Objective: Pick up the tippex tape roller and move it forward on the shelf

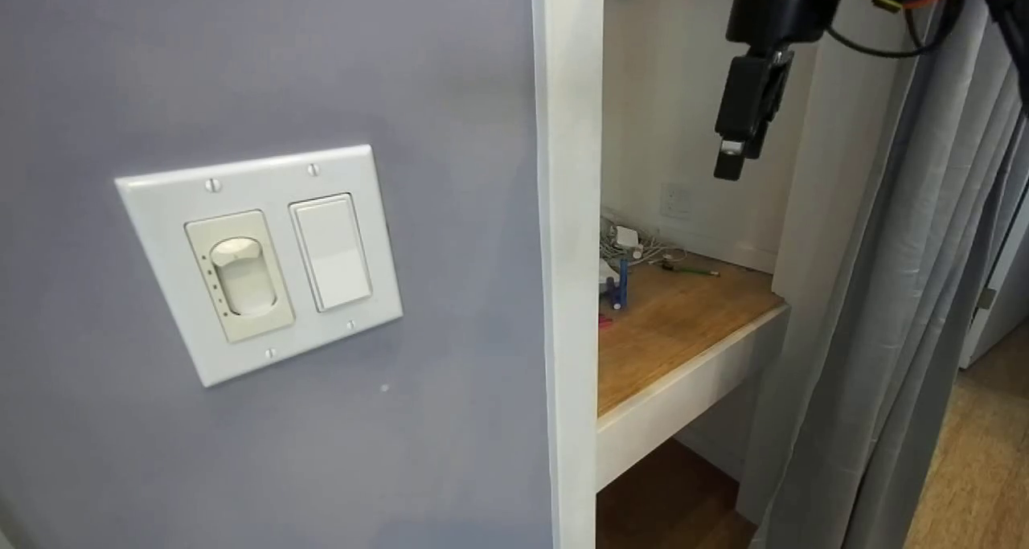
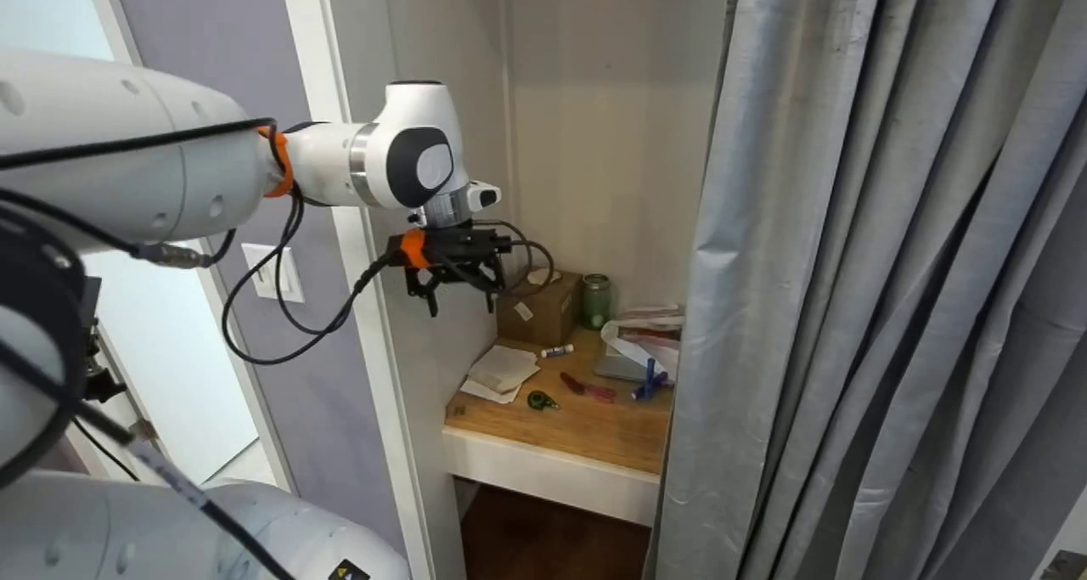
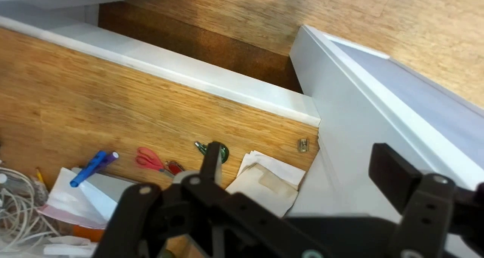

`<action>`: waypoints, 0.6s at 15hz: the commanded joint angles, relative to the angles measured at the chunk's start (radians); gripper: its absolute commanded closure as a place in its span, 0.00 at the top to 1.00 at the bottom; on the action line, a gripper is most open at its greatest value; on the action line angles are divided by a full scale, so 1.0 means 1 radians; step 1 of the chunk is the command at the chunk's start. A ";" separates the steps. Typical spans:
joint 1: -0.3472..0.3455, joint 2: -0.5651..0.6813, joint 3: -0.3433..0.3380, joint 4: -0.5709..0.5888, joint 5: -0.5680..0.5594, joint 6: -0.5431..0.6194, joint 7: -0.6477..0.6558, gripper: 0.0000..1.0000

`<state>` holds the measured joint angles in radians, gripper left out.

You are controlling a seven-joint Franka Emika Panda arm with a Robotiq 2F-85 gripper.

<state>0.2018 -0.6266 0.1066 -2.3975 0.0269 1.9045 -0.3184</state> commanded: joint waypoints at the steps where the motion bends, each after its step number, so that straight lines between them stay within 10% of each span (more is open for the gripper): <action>1: 0.032 0.163 -0.058 0.106 -0.040 0.007 -0.194 1.00; 9: 0.019 0.433 -0.050 0.127 -0.077 0.187 -0.585 1.00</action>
<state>0.2172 -0.2874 0.0512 -2.2959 -0.0087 2.0385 -0.7904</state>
